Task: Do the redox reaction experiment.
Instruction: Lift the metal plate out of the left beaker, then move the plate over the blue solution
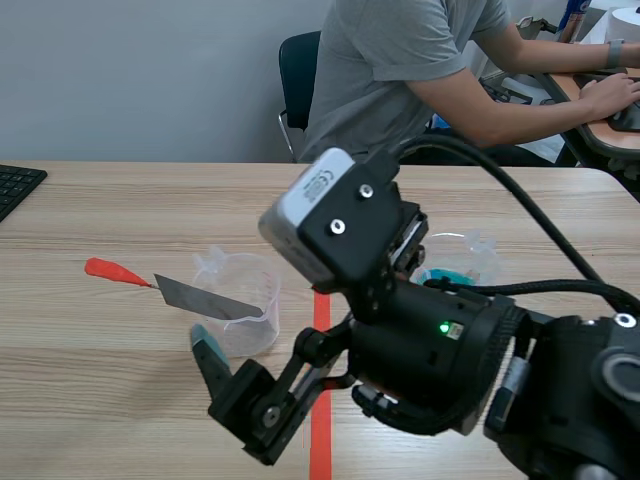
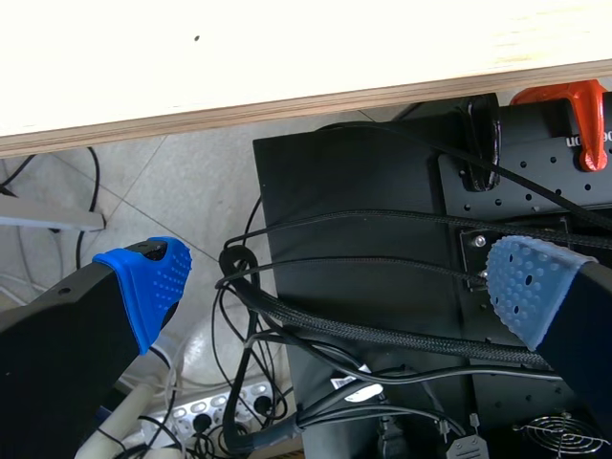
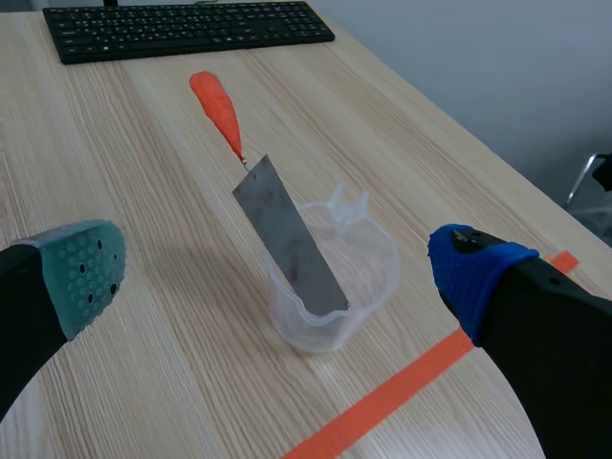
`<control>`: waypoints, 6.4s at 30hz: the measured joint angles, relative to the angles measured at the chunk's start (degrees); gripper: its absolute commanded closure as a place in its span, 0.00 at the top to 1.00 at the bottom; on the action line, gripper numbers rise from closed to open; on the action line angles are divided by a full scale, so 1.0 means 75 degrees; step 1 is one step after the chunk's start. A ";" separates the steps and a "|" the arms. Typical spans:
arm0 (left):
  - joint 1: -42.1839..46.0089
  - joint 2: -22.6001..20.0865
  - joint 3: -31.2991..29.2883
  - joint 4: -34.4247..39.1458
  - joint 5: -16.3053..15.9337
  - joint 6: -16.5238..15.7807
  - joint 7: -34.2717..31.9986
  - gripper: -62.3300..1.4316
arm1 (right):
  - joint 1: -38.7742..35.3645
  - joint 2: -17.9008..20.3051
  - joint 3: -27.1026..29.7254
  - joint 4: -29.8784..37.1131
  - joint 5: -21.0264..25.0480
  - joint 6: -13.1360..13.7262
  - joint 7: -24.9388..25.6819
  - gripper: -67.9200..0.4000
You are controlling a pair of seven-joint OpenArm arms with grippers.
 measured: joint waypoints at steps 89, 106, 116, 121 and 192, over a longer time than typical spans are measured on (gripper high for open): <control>0.0015 0.0003 0.0000 0.0000 0.0003 -0.0003 0.0204 1.00 | 0.2643 -0.1335 -0.0595 -0.0688 0.0227 0.0152 -0.0828 0.03; 0.0017 0.0003 0.0000 0.0000 0.0003 -0.0003 0.0315 0.49 | 0.2629 0.0603 0.1504 0.0160 0.2719 0.2387 -0.1078 0.03; 0.0017 0.0003 0.0000 0.0000 -0.0006 -0.0003 0.0402 0.09 | 0.2503 0.2200 0.2600 0.0160 0.4103 0.3410 -0.0729 0.03; 0.0017 0.0003 0.0000 0.0000 -0.0003 -0.0003 0.0516 0.09 | 0.2503 0.2940 0.3144 0.0160 0.4677 0.3675 -0.0676 0.03; -0.7125 -0.3552 0.5409 0.2436 -0.0912 -0.2069 0.0326 0.09 | 0.3264 0.2416 0.3678 -0.2232 0.4141 0.4249 0.0274 0.03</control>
